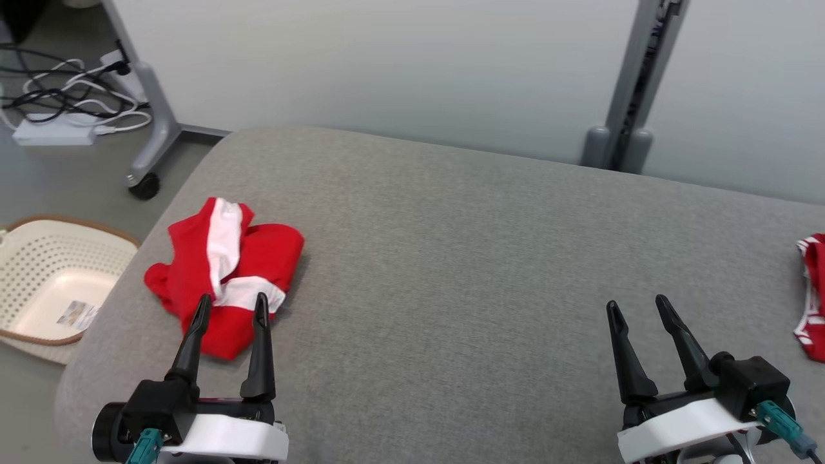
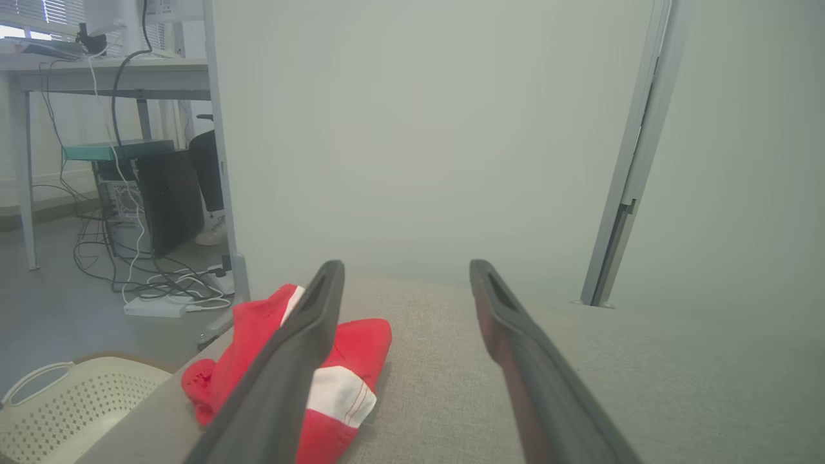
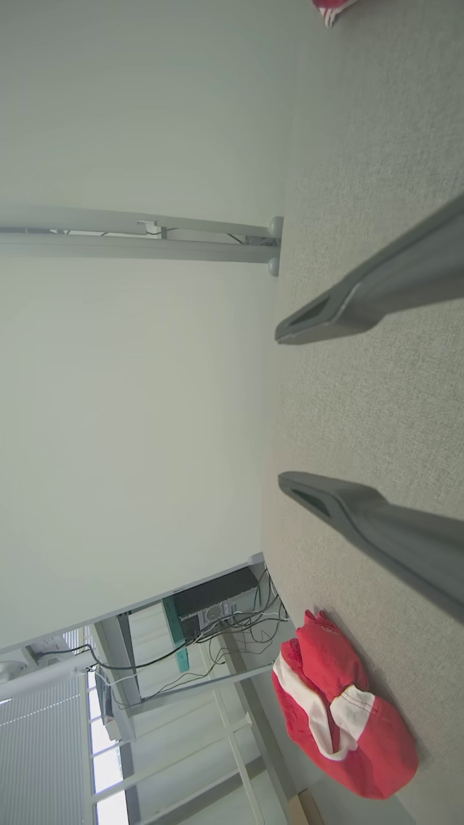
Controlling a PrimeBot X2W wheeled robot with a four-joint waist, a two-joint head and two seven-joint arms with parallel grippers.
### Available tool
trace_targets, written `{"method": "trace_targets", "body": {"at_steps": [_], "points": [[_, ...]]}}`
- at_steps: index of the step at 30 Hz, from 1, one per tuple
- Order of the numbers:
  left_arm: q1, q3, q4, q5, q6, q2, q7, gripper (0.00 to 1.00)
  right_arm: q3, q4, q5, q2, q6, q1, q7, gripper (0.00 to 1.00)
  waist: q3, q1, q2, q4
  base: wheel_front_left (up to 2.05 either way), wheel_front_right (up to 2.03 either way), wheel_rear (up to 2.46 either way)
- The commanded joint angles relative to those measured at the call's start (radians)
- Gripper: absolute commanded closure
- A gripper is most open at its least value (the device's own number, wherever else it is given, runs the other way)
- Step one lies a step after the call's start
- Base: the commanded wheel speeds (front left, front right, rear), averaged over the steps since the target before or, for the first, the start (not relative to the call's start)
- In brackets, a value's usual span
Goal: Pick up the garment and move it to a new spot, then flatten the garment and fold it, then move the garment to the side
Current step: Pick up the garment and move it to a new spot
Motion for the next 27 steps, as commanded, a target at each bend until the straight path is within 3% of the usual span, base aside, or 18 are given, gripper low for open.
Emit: {"method": "trace_targets", "body": {"at_steps": [1, 15, 27], "points": [[0.003, 0.002, -0.008, 0.0, 0.008, 0.003, 0.0, 0.0, 0.0, -0.006, -0.002, -0.005, 0.0, 0.011, -0.006, 0.0, -0.002, 0.0, -0.0001, 0.036, 0.0, 0.0, 0.0], [0.018, 0.011, -0.013, 0.009, 0.014, 0.003, 0.0, 0.0, -0.003, -0.015, -0.001, 0.001, 0.0, 0.027, -0.006, 0.0, -0.008, 0.0, -0.0001, 0.154, 0.0, 0.0, 0.0], [0.028, 0.015, -0.005, 0.003, 0.026, 0.003, 0.0, 0.0, 0.011, 0.011, -0.009, -0.008, 0.0, 0.035, -0.006, 0.0, -0.014, 0.0, -0.0001, 0.16, 0.0, 0.0, 0.0]]}}
